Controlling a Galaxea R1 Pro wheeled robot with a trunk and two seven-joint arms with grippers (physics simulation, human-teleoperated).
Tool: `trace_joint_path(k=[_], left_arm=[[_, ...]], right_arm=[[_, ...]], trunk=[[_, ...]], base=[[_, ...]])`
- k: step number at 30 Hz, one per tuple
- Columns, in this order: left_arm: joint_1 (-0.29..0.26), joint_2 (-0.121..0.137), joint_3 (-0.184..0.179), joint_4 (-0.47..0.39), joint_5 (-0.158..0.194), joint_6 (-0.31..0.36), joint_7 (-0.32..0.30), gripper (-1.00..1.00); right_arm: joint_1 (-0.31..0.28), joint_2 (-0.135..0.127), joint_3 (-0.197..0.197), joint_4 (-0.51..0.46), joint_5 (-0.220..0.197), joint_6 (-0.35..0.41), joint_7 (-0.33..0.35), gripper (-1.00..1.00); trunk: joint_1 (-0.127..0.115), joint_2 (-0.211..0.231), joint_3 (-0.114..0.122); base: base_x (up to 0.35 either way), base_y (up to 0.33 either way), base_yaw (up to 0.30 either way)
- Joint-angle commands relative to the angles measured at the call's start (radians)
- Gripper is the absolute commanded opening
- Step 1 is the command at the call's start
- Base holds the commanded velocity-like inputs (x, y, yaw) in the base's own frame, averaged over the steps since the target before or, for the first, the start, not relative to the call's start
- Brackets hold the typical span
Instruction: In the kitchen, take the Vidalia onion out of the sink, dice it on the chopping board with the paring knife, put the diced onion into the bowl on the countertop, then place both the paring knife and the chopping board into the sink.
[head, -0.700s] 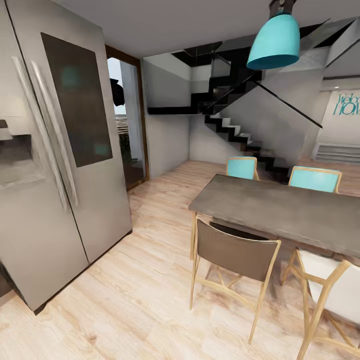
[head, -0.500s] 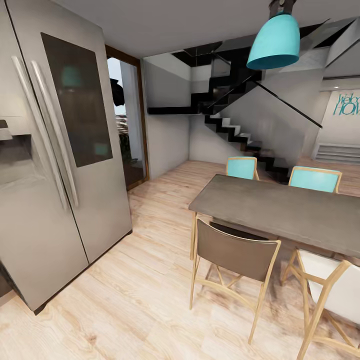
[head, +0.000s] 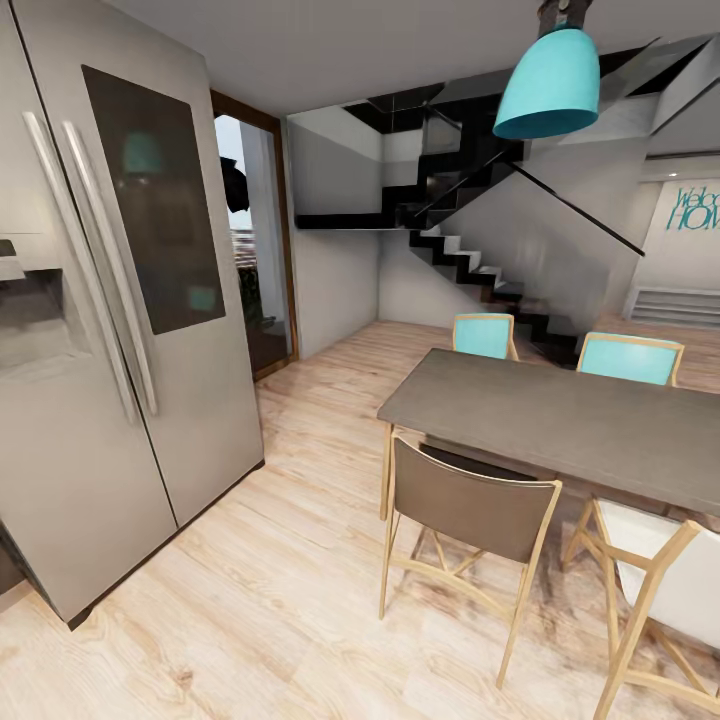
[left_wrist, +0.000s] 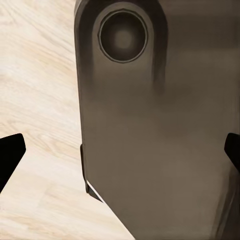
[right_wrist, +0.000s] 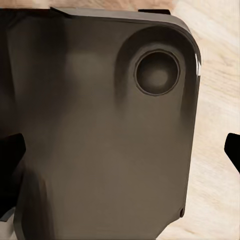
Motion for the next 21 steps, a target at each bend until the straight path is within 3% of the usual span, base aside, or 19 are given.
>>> trace_joint_path(k=[1, 15, 16, 21], left_arm=[[0.0, 0.0, 0.0, 0.0, 0.0, 0.0, 0.0, 1.0], [0.0, 0.0, 0.0, 0.0, 0.0, 0.0, 0.0, 1.0], [0.0, 0.0, 0.0, 0.0, 0.0, 0.0, 0.0, 1.0], [0.0, 0.0, 0.0, 0.0, 0.0, 0.0, 0.0, 1.0]], right_arm=[[0.0, 0.0, 0.0, -0.002, 0.0, 0.0, 0.0, 1.0], [0.0, 0.0, -0.001, -0.007, 0.0, -0.045, 0.0, 1.0], [0.0, 0.0, -0.001, -0.007, 0.0, -0.139, 0.0, 1.0], [0.0, 0.0, -0.001, -0.007, 0.0, -0.243, 0.0, 1.0]], trunk=[[0.0, 0.0, -0.001], [0.0, 0.0, -0.001], [0.0, 0.0, -0.001], [0.0, 0.0, -0.001]], base=[[0.0, 0.0, 0.0], [0.0, 0.0, 0.0], [0.0, 0.0, 0.0], [0.0, 0.0, 0.0]])
